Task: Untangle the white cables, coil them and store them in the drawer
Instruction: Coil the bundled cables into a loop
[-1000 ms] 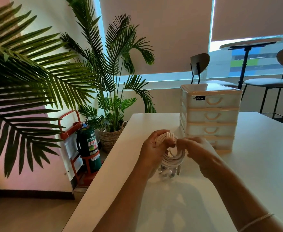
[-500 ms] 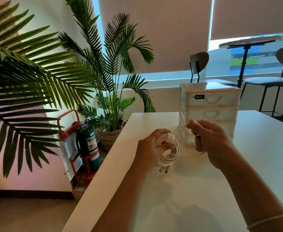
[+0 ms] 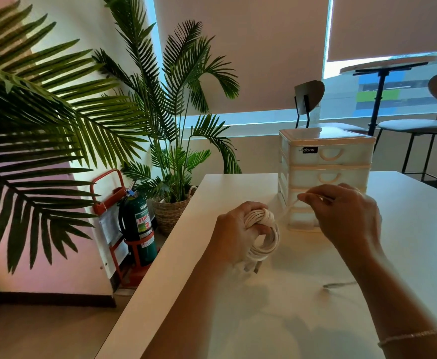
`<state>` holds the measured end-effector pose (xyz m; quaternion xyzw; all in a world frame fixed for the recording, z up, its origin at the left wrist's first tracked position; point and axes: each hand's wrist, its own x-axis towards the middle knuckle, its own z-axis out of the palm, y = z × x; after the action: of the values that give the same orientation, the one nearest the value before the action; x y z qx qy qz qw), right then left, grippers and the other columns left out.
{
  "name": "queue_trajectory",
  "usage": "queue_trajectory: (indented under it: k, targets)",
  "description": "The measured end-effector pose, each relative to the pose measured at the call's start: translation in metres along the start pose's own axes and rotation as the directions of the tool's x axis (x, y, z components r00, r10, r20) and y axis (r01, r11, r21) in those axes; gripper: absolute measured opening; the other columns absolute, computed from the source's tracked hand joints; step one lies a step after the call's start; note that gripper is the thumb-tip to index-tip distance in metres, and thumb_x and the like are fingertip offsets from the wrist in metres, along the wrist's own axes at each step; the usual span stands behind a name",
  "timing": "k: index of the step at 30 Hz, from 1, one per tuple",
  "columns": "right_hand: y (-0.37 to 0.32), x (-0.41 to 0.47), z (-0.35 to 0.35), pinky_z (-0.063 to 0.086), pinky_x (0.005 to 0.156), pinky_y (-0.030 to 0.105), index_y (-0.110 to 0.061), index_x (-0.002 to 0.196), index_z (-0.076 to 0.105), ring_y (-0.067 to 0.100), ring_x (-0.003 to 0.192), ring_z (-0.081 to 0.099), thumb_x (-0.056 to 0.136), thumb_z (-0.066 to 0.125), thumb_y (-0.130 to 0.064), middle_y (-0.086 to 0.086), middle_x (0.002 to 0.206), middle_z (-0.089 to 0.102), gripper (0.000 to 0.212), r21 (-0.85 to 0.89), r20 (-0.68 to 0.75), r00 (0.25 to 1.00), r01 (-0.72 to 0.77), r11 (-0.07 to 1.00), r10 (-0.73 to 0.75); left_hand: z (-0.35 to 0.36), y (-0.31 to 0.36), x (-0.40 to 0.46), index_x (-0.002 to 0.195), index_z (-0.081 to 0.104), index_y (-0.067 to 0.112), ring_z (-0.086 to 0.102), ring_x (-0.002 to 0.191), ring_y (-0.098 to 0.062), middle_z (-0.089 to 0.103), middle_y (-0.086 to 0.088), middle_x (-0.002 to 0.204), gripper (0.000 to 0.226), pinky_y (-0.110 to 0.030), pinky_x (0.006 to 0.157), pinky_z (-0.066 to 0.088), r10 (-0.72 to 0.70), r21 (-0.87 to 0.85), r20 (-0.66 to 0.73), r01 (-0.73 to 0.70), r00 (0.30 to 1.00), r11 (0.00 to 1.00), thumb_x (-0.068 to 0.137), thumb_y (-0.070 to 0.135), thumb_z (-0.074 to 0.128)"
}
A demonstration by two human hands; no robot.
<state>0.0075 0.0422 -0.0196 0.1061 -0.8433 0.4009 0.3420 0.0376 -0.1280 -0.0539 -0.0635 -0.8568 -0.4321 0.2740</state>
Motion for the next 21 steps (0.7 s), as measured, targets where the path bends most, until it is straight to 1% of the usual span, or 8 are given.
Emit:
queue_trajectory:
  k: [2,4,6,9,13,16,19,21]
  targets:
    - [0.003,0.0,0.0,0.037,0.066,0.027,-0.024,0.092,0.074,0.013,0.074,0.05,0.08,0.067,-0.037,0.003,0.088,0.067,0.019,0.015,-0.027,1.0,-0.013,1.0,0.013,0.001,0.004,-0.001,0.106,0.065,0.026,0.058,0.075,-0.003,0.066,0.01,0.091,0.036,-0.016,0.074,0.049,-0.075,-0.129,0.09,0.086,0.993,0.988,0.073,0.013,0.075]
    - [0.005,0.001,0.001,0.039,0.067,0.028,-0.024,0.093,0.074,0.014,0.076,0.051,0.08,0.067,-0.037,0.004,0.09,0.067,0.02,0.041,-0.028,0.999,-0.042,0.998,0.043,0.002,0.007,-0.001,0.101,0.064,0.028,0.058,0.071,-0.005,0.066,0.008,0.087,0.035,-0.023,0.071,0.05,-0.155,-0.273,0.168,0.197,0.974,0.942,0.073,0.011,0.076]
    - [0.007,0.001,0.004,0.039,0.068,0.027,-0.025,0.094,0.074,0.013,0.078,0.051,0.079,0.067,-0.039,0.003,0.094,0.067,0.022,0.061,-0.006,0.997,-0.081,0.995,0.082,0.002,0.009,-0.001,0.095,0.063,0.025,0.057,0.065,-0.005,0.065,0.005,0.083,0.031,-0.021,0.064,0.048,-0.195,-0.37,0.216,0.265,0.957,0.891,0.073,0.007,0.074]
    - [0.006,0.001,0.008,0.038,0.068,0.025,-0.026,0.094,0.073,0.013,0.08,0.054,0.079,0.066,-0.044,0.001,0.097,0.069,0.024,0.085,0.06,0.99,-0.133,0.987,0.128,0.001,0.013,-0.001,0.089,0.061,0.021,0.056,0.062,-0.005,0.063,0.002,0.078,0.027,-0.018,0.057,0.046,-0.186,-0.485,0.272,0.301,0.944,0.821,0.075,-0.001,0.07]
    - [0.007,0.001,0.013,0.047,0.075,0.03,-0.025,0.092,0.073,0.016,0.088,0.06,0.077,0.069,-0.042,0.001,0.097,0.07,0.024,0.152,0.228,0.946,-0.266,0.952,0.228,0.002,0.015,-0.003,0.089,0.06,0.018,0.054,0.061,-0.007,0.062,0.001,0.078,0.025,-0.019,0.057,0.046,-0.143,-0.531,0.317,0.3,0.938,0.792,0.077,-0.002,0.067]
    - [0.008,-0.002,0.021,0.051,0.08,0.036,-0.029,0.078,0.072,0.019,0.09,0.061,0.076,0.07,-0.038,-0.002,0.088,0.068,0.009,0.175,0.345,0.903,-0.329,0.928,0.255,0.004,0.013,-0.004,0.096,0.061,0.024,0.053,0.06,-0.005,0.062,0.004,0.08,0.029,-0.018,0.057,0.046,-0.122,-0.541,0.307,0.279,0.944,0.793,0.08,0.0,0.065]
    - [0.007,-0.003,0.023,0.048,0.072,0.028,-0.02,0.081,0.073,0.015,0.08,0.061,0.079,0.069,-0.03,-0.003,0.075,0.064,0.012,0.153,0.407,0.876,-0.346,0.926,0.26,0.005,0.014,-0.005,0.105,0.057,0.028,0.054,0.062,-0.002,0.061,0.005,0.089,0.033,-0.016,0.058,0.047,-0.107,-0.561,0.305,0.27,0.946,0.783,0.084,0.002,0.06]
    - [0.007,-0.004,0.022,0.044,0.056,0.019,-0.018,0.076,0.073,0.008,0.061,0.054,0.08,0.068,-0.03,-0.004,0.063,0.061,0.014,0.176,0.453,0.849,-0.385,0.906,0.273,0.006,0.014,-0.005,0.101,0.057,0.028,0.054,0.065,-0.002,0.062,0.006,0.089,0.028,-0.017,0.058,0.047,-0.103,-0.553,0.299,0.26,0.949,0.792,0.086,0.005,0.059]
